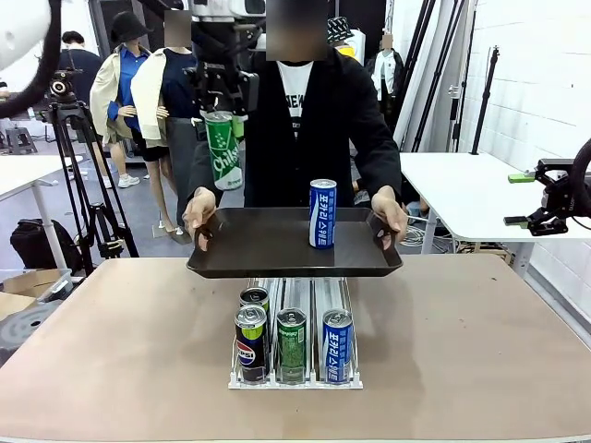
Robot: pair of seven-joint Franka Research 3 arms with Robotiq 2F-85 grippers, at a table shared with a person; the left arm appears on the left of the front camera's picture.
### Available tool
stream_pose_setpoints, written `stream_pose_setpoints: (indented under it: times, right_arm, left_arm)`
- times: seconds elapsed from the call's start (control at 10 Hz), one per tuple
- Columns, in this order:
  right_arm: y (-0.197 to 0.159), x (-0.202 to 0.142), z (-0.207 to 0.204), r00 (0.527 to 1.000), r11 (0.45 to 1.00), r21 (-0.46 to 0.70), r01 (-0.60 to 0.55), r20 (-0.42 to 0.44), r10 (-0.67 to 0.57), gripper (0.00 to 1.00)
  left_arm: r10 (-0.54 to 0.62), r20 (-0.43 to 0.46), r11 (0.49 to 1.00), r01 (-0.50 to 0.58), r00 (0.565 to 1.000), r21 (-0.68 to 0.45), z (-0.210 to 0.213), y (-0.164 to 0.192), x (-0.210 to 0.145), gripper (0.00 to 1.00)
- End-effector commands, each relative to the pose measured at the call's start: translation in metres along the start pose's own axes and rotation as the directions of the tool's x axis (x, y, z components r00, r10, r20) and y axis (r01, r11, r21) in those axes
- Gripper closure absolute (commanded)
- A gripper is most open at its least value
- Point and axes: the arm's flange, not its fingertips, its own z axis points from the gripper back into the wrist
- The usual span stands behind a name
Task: Retrieve and hand over the desired beverage to the person.
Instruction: Place the picked can on the Handle tray extended by the person.
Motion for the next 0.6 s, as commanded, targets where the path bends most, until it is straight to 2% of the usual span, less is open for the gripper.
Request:
stream_pose_setpoints:
  times: [0.0, 0.2, 0.5]
  right_arm:
    - [0.0, -0.001, -0.001, 1.0, 1.0, 0.007, -0.011, -0.006, 0.011, 0.0]
    - [0.0, -0.001, -0.001, 1.0, 1.0, 0.007, -0.011, -0.006, 0.011, 0.0]
    - [0.0, -0.001, -0.001, 1.0, 1.0, 0.007, -0.011, -0.006, 0.011, 0.0]
  left_arm:
    - [-0.013, -0.011, 1.0, 0.013, 1.0, -0.004, 0.019, -0.003, 0.034, 1.0]
    - [0.002, -0.001, 1.0, -0.002, 1.0, 0.015, -0.001, -0.009, 0.047, 1.0]
    - [-0.053, -0.019, 0.998, 0.053, 0.998, -0.021, -0.028, -0.015, 0.063, 1.0]
